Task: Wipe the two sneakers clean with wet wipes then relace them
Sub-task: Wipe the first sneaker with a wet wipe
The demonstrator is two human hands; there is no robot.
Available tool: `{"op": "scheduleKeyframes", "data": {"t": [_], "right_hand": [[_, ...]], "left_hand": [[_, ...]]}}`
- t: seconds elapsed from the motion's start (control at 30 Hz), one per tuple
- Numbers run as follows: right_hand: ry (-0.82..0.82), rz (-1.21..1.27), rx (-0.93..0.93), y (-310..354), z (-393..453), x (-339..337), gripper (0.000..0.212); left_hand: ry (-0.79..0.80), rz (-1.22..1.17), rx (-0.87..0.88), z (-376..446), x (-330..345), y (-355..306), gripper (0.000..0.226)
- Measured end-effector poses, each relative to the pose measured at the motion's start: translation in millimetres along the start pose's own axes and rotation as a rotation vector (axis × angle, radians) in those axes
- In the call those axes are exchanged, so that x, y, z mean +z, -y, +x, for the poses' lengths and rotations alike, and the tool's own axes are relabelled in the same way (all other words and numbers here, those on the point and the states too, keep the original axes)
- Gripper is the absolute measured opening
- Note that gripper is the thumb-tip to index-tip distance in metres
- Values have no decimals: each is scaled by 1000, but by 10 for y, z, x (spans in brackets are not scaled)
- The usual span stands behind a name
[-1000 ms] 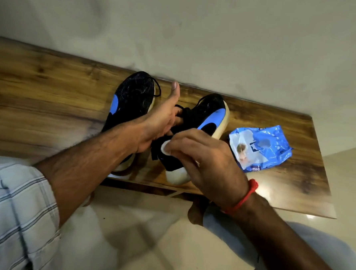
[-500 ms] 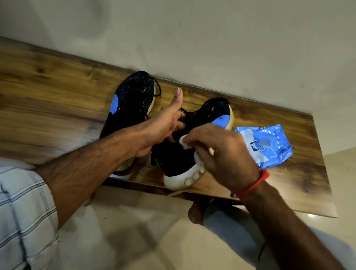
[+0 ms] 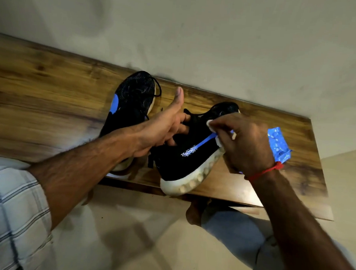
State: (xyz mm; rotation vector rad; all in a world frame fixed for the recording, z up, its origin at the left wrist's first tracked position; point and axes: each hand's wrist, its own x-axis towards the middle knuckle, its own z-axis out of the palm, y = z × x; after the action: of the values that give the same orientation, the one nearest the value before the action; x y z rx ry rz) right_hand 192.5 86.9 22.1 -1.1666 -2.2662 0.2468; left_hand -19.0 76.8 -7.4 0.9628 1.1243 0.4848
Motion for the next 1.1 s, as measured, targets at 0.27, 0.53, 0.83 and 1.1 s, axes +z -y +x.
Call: {"op": "scheduleKeyframes", "data": {"t": [0.27, 0.53, 0.83, 1.1], "right_hand": [[87, 102, -126, 202, -88, 114, 20], [60, 170, -168, 328, -159, 103, 18], [8, 54, -78, 145, -97, -4, 20], [-40, -1, -33, 27, -21, -59, 21]], "left_hand": [[-19, 77, 6, -76, 45, 45, 113], [-46, 90, 17, -119, 19, 51, 113], [-15, 70, 105, -138, 22, 14, 83], [-15, 109, 126, -186, 60, -18, 80]]}}
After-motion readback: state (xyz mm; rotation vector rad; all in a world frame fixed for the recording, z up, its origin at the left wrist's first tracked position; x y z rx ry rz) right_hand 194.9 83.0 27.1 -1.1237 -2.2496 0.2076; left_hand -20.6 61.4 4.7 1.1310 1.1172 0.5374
